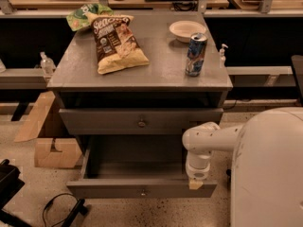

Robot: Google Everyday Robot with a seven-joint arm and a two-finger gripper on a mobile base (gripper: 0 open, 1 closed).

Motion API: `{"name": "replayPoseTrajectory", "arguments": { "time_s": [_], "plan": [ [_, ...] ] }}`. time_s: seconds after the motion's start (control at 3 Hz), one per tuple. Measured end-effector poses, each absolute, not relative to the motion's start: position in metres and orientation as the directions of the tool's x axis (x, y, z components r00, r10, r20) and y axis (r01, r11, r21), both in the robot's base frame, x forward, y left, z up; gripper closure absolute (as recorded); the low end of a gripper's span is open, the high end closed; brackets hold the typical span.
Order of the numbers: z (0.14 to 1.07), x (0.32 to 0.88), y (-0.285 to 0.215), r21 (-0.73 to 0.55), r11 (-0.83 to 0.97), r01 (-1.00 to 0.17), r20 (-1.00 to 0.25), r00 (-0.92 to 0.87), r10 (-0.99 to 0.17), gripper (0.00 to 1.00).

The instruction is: Open middle drawer

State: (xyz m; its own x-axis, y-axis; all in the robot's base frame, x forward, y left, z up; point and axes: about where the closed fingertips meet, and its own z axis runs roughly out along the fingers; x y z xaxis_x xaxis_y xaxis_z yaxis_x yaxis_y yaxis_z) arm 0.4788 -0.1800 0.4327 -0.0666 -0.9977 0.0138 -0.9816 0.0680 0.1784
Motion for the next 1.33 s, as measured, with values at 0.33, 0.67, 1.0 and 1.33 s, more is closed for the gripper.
{"name": "replayPoseTrajectory", "arguments": {
  "time_s": [0.33,0.67,1.0,1.33],
  "plan": [
    [0.446,0.455,-0.173,0.263,0.042,-0.964,0.035,-0.034,-0.999,1.0],
    [0.451,0.446,-0.17,0.294,0.033,-0.955,0.042,-0.021,-0.999,1.0],
    [0.454,0.441,-0.168,0.315,0.025,-0.949,0.045,-0.011,-0.999,1.0],
    [0.454,0.441,-0.168,0.316,0.025,-0.949,0.045,-0.011,-0.999,1.0]
  ]
}}
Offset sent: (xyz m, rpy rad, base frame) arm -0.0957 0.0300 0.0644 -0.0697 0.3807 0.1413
